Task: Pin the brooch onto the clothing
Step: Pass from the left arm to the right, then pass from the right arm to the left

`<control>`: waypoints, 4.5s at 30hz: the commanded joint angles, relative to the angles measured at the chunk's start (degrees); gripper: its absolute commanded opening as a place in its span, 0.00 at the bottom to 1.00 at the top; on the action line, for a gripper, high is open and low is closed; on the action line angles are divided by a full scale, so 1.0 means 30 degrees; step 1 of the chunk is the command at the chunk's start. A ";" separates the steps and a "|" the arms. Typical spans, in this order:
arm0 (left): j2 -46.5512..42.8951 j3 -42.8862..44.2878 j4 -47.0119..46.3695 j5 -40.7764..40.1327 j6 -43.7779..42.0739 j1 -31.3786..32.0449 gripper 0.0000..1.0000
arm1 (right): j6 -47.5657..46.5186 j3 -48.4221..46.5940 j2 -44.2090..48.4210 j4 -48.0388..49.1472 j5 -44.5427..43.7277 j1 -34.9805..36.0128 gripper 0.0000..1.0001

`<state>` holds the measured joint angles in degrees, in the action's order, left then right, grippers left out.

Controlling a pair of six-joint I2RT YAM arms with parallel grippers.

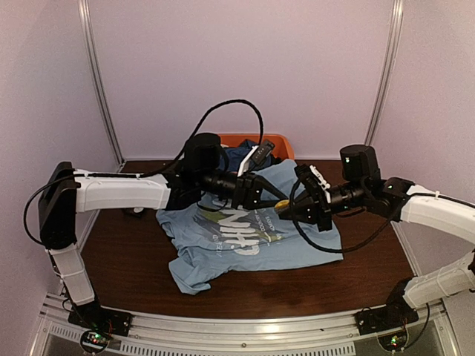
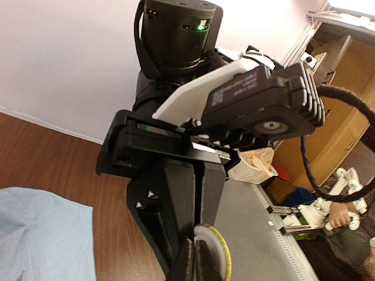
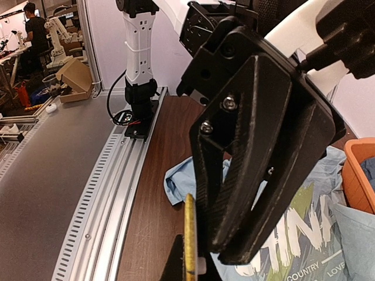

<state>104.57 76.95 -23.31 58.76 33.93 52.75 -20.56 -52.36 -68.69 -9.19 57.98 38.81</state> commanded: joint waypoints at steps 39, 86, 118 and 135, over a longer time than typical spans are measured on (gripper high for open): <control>-0.2572 -0.1091 0.6329 -1.1241 0.4769 -0.1617 0.98 | -1.5516 0.5019 -0.0091 1.3570 -3.8509 0.8109 0.00; 0.0630 0.0455 0.4037 -0.6791 0.5738 -0.0811 0.84 | -3.2441 0.6099 -0.7112 3.5495 -3.8728 1.1174 0.00; 0.0104 -0.0214 0.2305 -0.5264 0.6224 -0.0562 0.41 | -3.2349 0.6020 -0.7180 3.5495 -3.8807 1.1381 0.00; -0.0082 -0.0539 0.1383 -0.4839 0.6671 -0.0620 0.20 | -3.2553 0.6002 -0.7216 3.5495 -3.8747 1.1264 0.00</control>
<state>105.62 75.31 -16.69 43.03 53.84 50.96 -114.32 -33.87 -90.35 76.31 -58.00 72.82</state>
